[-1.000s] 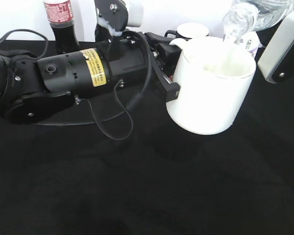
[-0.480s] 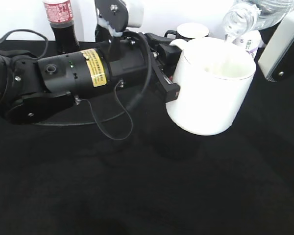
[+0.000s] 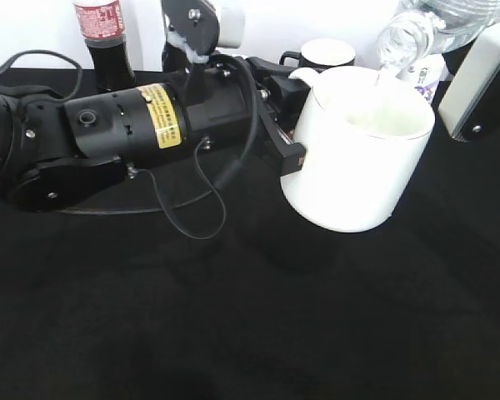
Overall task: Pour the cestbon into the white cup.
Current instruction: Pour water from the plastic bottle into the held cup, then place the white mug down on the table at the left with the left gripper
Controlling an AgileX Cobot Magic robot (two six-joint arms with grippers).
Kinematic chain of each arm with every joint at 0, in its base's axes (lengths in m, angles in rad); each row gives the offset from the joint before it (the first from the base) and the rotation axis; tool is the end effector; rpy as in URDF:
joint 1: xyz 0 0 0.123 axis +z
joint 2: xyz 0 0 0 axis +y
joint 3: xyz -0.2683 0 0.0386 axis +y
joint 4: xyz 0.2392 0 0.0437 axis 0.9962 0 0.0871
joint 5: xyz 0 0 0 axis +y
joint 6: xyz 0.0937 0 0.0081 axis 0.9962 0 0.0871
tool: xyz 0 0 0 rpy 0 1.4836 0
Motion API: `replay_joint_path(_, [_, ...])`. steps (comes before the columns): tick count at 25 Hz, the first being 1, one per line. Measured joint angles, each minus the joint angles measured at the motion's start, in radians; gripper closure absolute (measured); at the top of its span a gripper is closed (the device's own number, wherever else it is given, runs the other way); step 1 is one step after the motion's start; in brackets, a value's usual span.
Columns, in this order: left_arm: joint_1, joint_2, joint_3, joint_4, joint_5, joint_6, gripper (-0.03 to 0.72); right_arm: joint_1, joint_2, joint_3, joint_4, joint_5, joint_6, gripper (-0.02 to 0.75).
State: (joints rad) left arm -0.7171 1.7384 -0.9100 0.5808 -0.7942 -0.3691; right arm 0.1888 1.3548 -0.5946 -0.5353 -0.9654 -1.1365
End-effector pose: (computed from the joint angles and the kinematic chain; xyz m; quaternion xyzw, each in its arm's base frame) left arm 0.2496 -0.2664 0.2312 0.3961 0.5998 -0.3549 0.5978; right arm 0.2549 0.0888 0.2788 -0.5623 0.2909 -0.3452 0.6928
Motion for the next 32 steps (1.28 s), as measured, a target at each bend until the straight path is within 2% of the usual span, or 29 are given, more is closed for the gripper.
replay_joint_path(3, [0.0,0.001,0.0,0.0,0.0,0.0,0.622,0.0,0.0,0.0,0.0,0.0,0.0,0.256])
replay_joint_path(5, [0.0,0.002,0.0,0.0,0.0,0.0,0.622,0.0,0.0,0.0,0.002,0.0,0.069,0.256])
replay_joint_path(8, [0.0,0.002,0.0,-0.007,-0.007,0.001,0.622,0.0,0.0,0.0,0.004,0.0,0.366,0.256])
replay_joint_path(11, [0.009,0.002,0.0,-0.109,-0.043,0.001,0.622,0.0,0.0,0.0,0.016,0.012,0.754,0.256])
replay_joint_path(14, [0.08,-0.012,0.0,-0.121,-0.06,0.001,0.622,0.0,0.0,0.0,0.059,0.14,1.064,0.256])
replay_joint_path(18, [0.237,-0.105,0.046,-0.123,-0.047,0.001,0.622,-0.001,0.0,0.044,0.156,0.264,1.251,0.256])
replay_joint_path(21, [0.373,-0.164,0.124,-0.124,-0.05,0.001,0.622,-0.001,0.016,0.046,0.245,0.29,1.281,0.256])
replay_joint_path(24, [0.49,-0.174,0.173,-0.125,-0.054,0.006,0.622,-0.001,0.066,0.046,0.253,0.29,1.283,0.256])
replay_joint_path(26, [0.546,-0.173,0.184,-0.132,-0.06,0.057,0.622,-0.001,0.083,0.046,0.253,0.283,1.283,0.256])
replay_joint_path(28, [0.563,-0.159,0.184,-0.169,-0.066,0.087,0.622,-0.001,0.088,0.046,0.253,0.282,1.283,0.256])
replay_joint_path(32, [0.563,0.002,0.184,-0.28,-0.228,0.111,0.622,-0.001,0.088,0.046,0.253,0.273,1.283,0.256])
